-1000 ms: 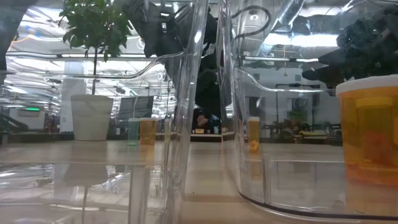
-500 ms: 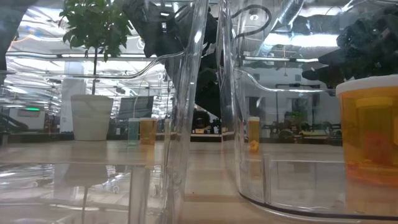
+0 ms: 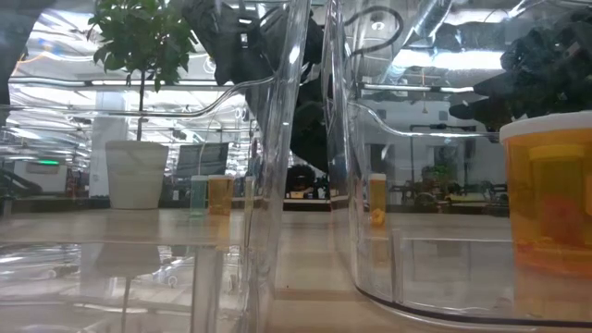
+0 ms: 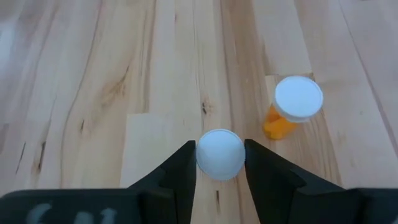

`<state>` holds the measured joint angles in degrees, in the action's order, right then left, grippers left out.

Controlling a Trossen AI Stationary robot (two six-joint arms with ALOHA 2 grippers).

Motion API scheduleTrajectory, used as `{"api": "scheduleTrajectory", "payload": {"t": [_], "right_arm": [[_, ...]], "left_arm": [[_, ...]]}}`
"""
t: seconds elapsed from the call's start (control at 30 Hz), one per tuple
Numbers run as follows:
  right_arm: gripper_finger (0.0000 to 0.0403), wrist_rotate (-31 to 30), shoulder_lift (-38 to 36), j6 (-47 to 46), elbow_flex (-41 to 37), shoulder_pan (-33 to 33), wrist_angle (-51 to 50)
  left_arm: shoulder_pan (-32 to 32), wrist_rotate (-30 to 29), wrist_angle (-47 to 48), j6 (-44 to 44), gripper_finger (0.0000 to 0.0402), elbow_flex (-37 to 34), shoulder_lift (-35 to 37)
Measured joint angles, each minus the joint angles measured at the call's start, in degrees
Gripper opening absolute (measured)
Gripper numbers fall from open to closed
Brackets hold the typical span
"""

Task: Pick and place medicine bottles into bin by pill shape (circle, oval)
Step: Put the pink tablet bottle into the left transparent bin

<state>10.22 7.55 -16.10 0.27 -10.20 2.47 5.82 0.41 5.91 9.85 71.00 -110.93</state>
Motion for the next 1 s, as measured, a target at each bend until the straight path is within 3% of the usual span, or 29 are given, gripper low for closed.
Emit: {"api": "scheduleTrajectory", "payload": {"t": [0.37,0.8,1.0], "right_arm": [[0.0225,0.0,-0.02,0.0,-0.02,0.01,-0.01],[0.0225,-0.01,1.52,0.0,-0.02,0.01,0.01],[0.0225,0.0,1.51,0.0,-0.02,-0.01,-0.01]], "left_arm": [[-0.61,-0.03,6.1,-3.04,0.0113,5.04,1.6],[-8.7,-3.56,29.24,-3.2,0.0113,25.89,2.58],[-15.09,-5.31,38.17,-7.67,0.0113,34.26,2.62]]}}
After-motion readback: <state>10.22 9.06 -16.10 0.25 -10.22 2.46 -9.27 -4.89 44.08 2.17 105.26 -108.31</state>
